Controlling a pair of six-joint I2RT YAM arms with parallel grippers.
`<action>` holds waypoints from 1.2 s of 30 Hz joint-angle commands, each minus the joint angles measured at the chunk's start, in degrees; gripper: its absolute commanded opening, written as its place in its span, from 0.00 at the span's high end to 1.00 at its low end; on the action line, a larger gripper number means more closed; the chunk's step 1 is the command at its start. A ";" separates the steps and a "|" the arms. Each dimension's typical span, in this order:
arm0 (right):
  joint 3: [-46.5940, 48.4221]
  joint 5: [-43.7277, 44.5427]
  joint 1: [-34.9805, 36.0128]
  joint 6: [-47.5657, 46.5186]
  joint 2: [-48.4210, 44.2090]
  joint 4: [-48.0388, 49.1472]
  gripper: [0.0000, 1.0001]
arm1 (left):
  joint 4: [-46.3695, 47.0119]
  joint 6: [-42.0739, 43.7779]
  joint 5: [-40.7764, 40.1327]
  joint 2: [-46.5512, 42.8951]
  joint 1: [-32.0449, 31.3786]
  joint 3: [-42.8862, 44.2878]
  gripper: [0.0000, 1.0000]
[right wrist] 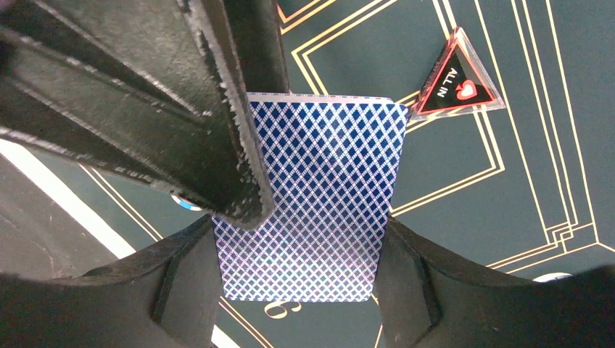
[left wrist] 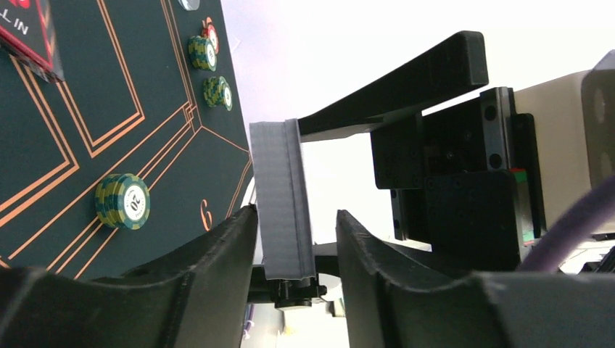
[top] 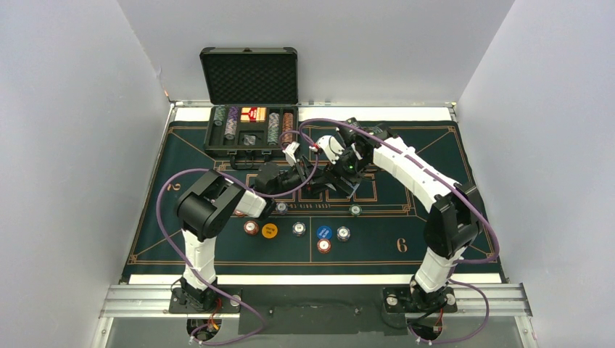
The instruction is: Distribute texas hold em gaming equipment
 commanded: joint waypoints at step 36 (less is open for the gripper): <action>-27.98 -42.11 -13.44 55.42 -31.58 51.24 0.05 | 9.46 11.06 -30.20 -33.73 -4.50 -22.12 1.00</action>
